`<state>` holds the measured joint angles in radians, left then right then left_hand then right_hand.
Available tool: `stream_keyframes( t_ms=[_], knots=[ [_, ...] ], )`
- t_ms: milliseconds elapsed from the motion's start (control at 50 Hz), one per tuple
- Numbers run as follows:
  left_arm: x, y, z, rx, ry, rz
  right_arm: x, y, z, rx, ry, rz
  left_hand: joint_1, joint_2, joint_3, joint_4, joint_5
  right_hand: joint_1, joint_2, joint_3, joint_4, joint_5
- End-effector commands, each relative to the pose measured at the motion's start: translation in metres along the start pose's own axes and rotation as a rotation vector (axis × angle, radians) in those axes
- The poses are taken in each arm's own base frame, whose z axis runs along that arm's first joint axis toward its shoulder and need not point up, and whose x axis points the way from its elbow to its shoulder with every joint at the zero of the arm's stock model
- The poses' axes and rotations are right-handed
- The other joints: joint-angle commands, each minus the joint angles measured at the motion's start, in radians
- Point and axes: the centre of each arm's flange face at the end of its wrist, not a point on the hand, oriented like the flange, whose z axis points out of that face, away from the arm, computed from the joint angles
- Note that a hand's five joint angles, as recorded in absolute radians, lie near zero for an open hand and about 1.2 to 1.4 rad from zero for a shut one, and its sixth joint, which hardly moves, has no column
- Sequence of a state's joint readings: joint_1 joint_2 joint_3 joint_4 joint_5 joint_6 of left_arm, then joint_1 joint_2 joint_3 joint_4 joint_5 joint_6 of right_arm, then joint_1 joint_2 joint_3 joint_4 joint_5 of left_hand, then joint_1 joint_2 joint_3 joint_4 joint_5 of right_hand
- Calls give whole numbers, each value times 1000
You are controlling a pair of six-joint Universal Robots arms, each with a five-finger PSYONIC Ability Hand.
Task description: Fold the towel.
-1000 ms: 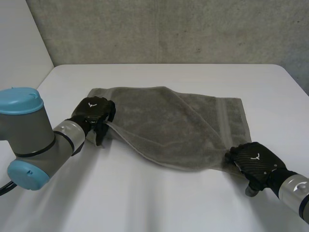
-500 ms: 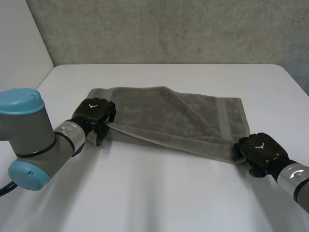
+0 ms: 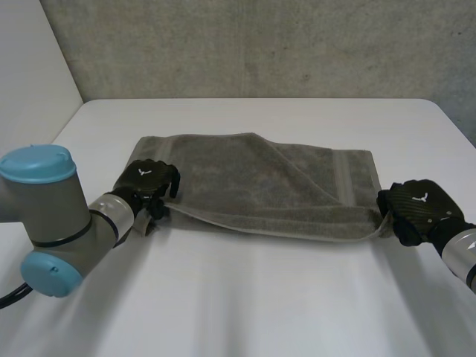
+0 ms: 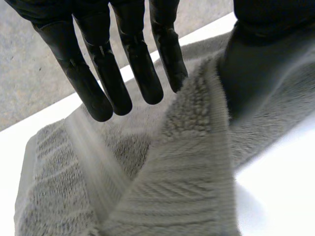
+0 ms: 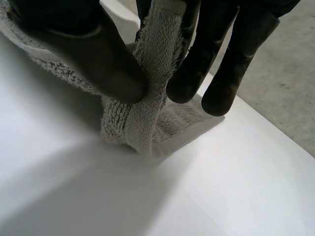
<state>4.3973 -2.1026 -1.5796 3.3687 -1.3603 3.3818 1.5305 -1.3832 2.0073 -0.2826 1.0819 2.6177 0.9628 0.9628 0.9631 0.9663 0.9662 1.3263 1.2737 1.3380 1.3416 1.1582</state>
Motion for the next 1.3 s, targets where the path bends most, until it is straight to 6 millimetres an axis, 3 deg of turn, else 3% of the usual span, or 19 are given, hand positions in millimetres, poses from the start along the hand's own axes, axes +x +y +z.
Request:
stream_keyframes(
  t_ms=[20,260,380,480,560,660,720,760,860,900,920,940,1040,1080,1120,1140,1200,1260,1300],
  knots=[
    [-7,13,11,-26,-73,19,17,-1,-2,8,51,55,-165,-165,-165,-169,-343,70,123,58,55,64],
    [-20,13,4,-69,-218,150,29,-4,-4,19,95,55,-159,-159,-159,-163,-337,70,123,58,55,64],
    [-26,-11,-8,-25,-256,207,36,-13,-7,45,129,43,-153,-153,-154,-157,-331,70,123,58,55,64],
    [-35,-45,-19,63,-293,264,39,-22,-9,70,141,55,-153,-153,-154,-157,-331,70,123,58,55,64],
    [-37,-53,-23,85,-304,279,39,-22,-9,72,137,68,-153,-153,-154,-157,-331,70,123,58,55,64],
    [-42,-45,-22,58,-307,273,36,-21,-9,72,125,73,-147,-147,-148,-151,-325,70,123,58,55,64],
    [-38,-31,-22,14,-284,268,35,-20,-9,67,117,77,-145,-145,-145,-148,-322,70,123,58,55,64],
    [-30,-9,-22,-48,-250,262,33,-19,-8,66,110,75,-142,-142,-142,-145,-320,70,123,58,55,64],
    [-22,11,-23,-107,-214,257,32,-18,-8,63,107,74,-139,-139,-139,-142,-317,70,123,58,55,64],
    [-21,19,-24,-135,-204,254,34,-18,-8,62,112,72,77,77,77,73,-101,70,123,58,55,64],
    [-21,19,-24,-135,-204,254,34,-18,-8,62,112,72,79,79,78,75,-99,70,123,58,55,64],
    [-24,20,-24,-144,-208,250,35,-19,-7,64,114,71,392,392,392,389,215,70,123,58,55,64],
    [-34,17,-27,-167,-228,237,39,-23,-9,74,133,61,433,433,433,430,256,70,123,58,55,64],
    [-39,13,-29,-164,-242,233,40,-28,-11,87,140,52,433,433,433,430,256,70,123,58,55,64],
    [-49,-13,-39,-99,-284,234,43,-46,-21,126,159,26,433,433,433,430,256,70,123,58,55,64],
    [-49,-13,-39,-99,-284,234,43,-46,-21,126,159,26,433,433,433,430,256,70,123,58,55,64],
    [-53,-53,-58,36,-296,242,46,-72,-38,157,163,11,433,433,433,430,256,70,123,58,55,64],
    [-55,-67,-66,85,-300,240,47,-80,-42,163,163,6,433,433,433,430,256,70,123,58,55,64],
    [-58,-91,-82,170,-308,236,49,-102,-54,183,148,-7,433,433,433,430,256,70,123,58,55,64]
  ],
)
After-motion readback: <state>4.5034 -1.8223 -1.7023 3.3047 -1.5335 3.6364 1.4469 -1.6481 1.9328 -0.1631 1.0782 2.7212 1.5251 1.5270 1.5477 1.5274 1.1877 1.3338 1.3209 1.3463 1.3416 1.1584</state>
